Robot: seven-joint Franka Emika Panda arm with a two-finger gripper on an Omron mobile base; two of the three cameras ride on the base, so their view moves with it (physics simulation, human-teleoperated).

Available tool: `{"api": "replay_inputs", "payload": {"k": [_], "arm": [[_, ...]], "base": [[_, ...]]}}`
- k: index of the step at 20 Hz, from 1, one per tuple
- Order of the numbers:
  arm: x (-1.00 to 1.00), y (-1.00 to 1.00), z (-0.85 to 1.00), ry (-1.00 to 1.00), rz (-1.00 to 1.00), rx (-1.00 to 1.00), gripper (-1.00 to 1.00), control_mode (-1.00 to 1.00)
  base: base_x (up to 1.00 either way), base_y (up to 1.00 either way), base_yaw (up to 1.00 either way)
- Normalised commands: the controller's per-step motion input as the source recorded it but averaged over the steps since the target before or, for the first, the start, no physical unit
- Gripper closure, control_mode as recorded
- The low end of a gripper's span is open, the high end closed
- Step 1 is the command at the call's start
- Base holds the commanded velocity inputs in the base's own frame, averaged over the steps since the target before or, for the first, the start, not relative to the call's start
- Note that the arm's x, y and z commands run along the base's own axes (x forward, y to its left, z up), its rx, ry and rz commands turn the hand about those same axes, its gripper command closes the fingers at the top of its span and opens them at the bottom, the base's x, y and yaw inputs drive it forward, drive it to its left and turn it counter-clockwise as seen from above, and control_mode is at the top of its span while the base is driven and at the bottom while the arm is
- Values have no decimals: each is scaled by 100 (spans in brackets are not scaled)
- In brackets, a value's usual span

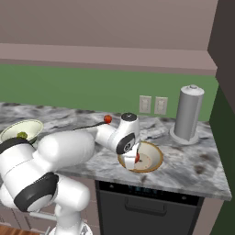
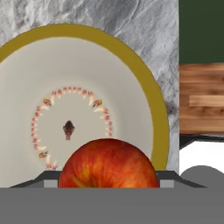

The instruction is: Pick both bowls and place them on the counter. Then place the apple in one bowl and place the broccoli in the other bowl.

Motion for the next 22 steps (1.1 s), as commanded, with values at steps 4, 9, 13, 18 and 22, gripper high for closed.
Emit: {"api": "replay_inputs", "payload": {"k": [4,9,13,18,22], "arm": [[13,-2,-22,1,0,2,100,-100],[18,-11,-13,0,2,5,100,-100],[20,-6,-12,1,3,4,-100,-100],[19,-7,-9,3,4,3,-100,-100],[0,-7,3,3,0,1,-100,-100]], "base": [[0,0,0],[0,0,0],[0,0,0],[0,0,0],[0,0,0]]}}
